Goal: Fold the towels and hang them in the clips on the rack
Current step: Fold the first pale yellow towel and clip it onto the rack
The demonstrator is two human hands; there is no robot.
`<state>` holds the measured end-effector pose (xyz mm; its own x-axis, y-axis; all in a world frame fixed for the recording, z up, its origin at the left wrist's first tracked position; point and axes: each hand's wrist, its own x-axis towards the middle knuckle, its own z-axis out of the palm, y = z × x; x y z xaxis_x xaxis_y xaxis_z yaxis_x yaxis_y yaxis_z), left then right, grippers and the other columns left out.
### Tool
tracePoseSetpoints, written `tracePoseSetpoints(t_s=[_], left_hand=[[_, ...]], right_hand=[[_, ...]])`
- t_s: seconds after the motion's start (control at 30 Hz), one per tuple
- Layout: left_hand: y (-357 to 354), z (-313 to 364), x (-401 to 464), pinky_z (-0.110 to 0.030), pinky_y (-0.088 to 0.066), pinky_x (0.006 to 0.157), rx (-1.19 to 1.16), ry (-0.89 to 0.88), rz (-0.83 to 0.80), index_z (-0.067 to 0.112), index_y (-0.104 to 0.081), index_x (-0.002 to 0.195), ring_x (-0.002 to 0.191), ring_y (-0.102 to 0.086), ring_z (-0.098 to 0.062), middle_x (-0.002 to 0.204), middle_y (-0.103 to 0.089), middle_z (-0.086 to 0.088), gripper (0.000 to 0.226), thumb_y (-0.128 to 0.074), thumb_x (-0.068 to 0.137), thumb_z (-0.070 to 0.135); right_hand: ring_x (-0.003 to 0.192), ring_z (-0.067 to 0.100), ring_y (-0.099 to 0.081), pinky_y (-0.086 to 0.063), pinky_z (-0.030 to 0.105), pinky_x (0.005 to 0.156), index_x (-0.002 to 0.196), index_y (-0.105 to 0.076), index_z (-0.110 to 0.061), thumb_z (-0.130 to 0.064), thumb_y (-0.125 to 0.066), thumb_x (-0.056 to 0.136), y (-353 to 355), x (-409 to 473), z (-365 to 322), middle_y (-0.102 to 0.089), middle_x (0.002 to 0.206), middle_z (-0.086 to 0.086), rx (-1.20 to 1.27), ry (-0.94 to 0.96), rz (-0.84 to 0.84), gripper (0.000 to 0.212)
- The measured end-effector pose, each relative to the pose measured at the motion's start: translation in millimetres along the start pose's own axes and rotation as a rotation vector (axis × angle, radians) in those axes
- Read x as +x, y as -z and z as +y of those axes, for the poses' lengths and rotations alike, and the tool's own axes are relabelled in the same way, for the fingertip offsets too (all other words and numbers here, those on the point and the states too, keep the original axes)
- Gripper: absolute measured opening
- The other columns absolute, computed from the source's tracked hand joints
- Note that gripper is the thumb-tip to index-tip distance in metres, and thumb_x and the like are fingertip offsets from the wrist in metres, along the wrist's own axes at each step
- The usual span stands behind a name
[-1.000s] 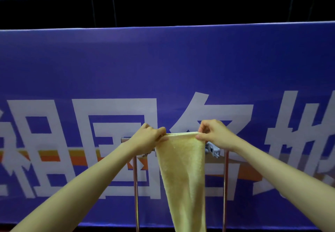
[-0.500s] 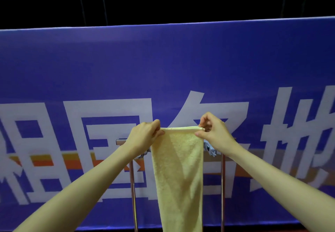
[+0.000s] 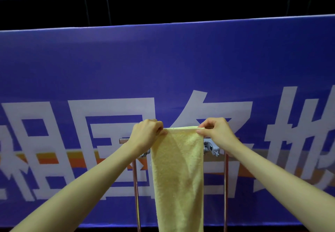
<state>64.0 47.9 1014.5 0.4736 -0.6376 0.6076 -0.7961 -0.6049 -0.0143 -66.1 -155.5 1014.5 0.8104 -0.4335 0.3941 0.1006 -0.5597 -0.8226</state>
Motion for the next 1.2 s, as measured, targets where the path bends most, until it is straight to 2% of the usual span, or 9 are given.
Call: tracePoseSetpoints(t_s=[0.17, 0.3, 0.4, 0.47, 0.63, 0.8, 1.0, 1.1, 1.2], left_hand=[[4.6, 5.8, -0.2, -0.029, -0.051, 0.070, -0.092, 0.106, -0.013, 0.014, -0.066, 0.097, 0.084, -0.059, -0.018, 0.097, -0.056, 0.001, 0.029, -0.056, 0.091, 0.040], [7.3, 12.1, 2.5, -0.031, -0.052, 0.069, -0.081, 0.244, -0.142, 0.010, -0.060, 0.082, 0.075, -0.061, -0.020, 0.082, -0.063, -0.006, 0.032, -0.060, 0.090, 0.041], [7.7, 7.0, 5.0, -0.037, -0.056, 0.067, -0.376, 0.361, -0.158, 0.005, -0.060, 0.068, 0.070, -0.064, -0.027, 0.073, -0.065, -0.014, 0.033, -0.070, 0.083, 0.031], [7.7, 4.2, 5.1, -0.040, -0.059, 0.069, -0.535, 0.414, -0.168, 0.003, -0.059, 0.068, 0.070, -0.067, -0.029, 0.073, -0.067, -0.016, 0.032, -0.075, 0.079, 0.029], [7.9, -2.2, 4.4, -0.030, -0.052, 0.066, -0.727, 0.486, -0.233, 0.010, -0.056, 0.072, 0.066, -0.055, -0.016, 0.070, -0.059, -0.005, 0.028, -0.078, 0.076, 0.025], [7.2, -0.3, 0.7, -0.025, -0.043, 0.063, -0.631, 0.308, -0.330, 0.017, -0.047, 0.079, 0.071, -0.048, -0.014, 0.078, -0.054, -0.001, 0.028, -0.073, 0.081, 0.026], [7.7, 8.7, -11.0, -0.026, -0.048, 0.074, -0.629, 0.021, -0.225, 0.023, -0.048, 0.096, 0.085, -0.051, -0.013, 0.097, -0.054, -0.001, 0.004, -0.050, 0.096, 0.020], [9.4, 9.2, -11.8, -0.021, -0.049, 0.085, -0.527, -0.081, -0.325, 0.036, -0.051, 0.116, 0.103, -0.050, -0.012, 0.115, -0.048, 0.003, 0.028, -0.043, 0.099, 0.016], [15.3, 13.8, -8.0, -0.015, -0.045, 0.086, -0.485, -0.142, -0.404, 0.037, -0.045, 0.136, 0.114, -0.047, -0.010, 0.129, -0.046, 0.006, 0.047, -0.039, 0.098, 0.009]], right_hand=[[0.082, 0.024, -0.069, -0.057, 0.036, 0.078, 0.075, -0.069, -0.012, -0.007, -0.074, 0.079, -2.3, 1.6, -4.4, -0.071, 0.078, 0.007, -0.006, -0.016, 0.019, 0.009], [0.077, 0.024, -0.065, -0.055, 0.038, 0.072, 0.076, -0.064, -0.010, -0.007, -0.073, 0.078, -4.6, 4.9, -3.3, -0.068, 0.079, 0.009, -0.048, -0.019, 0.043, 0.009], [0.072, 0.017, -0.057, -0.049, 0.030, 0.065, 0.076, -0.060, -0.014, -0.006, -0.072, 0.078, -4.5, 4.5, -2.7, -0.065, 0.078, 0.007, -0.043, -0.003, 0.061, 0.014], [0.071, 0.014, -0.056, -0.048, 0.027, 0.064, 0.075, -0.060, -0.017, -0.004, -0.072, 0.078, -2.9, 3.7, -3.9, -0.064, 0.077, 0.005, -0.009, 0.019, 0.062, 0.018], [0.068, 0.013, -0.055, -0.047, 0.029, 0.064, 0.070, -0.059, -0.020, 0.000, -0.070, 0.077, -2.1, 6.9, -12.5, -0.062, 0.072, 0.000, 0.019, 0.082, 0.068, 0.024], [0.065, 0.012, -0.055, -0.048, 0.027, 0.062, 0.069, -0.060, -0.020, 0.001, -0.069, 0.077, -0.5, 10.6, -20.5, -0.061, 0.069, -0.002, 0.015, 0.151, 0.044, 0.025], [0.067, 0.010, -0.055, -0.048, 0.029, 0.066, 0.072, -0.063, -0.013, 0.003, -0.070, 0.076, 12.0, 21.3, -33.4, -0.062, 0.070, -0.002, 0.039, 0.188, 0.061, 0.018], [0.069, 0.012, -0.058, -0.050, 0.032, 0.070, 0.071, -0.063, -0.016, 0.002, -0.071, 0.075, 17.1, 26.1, -35.1, -0.063, 0.071, -0.002, 0.021, 0.196, 0.027, 0.021], [0.070, 0.013, -0.059, -0.051, 0.033, 0.071, 0.069, -0.063, -0.019, 0.003, -0.071, 0.075, 17.7, 26.2, -34.9, -0.063, 0.071, -0.001, 0.011, 0.205, -0.002, 0.024]])
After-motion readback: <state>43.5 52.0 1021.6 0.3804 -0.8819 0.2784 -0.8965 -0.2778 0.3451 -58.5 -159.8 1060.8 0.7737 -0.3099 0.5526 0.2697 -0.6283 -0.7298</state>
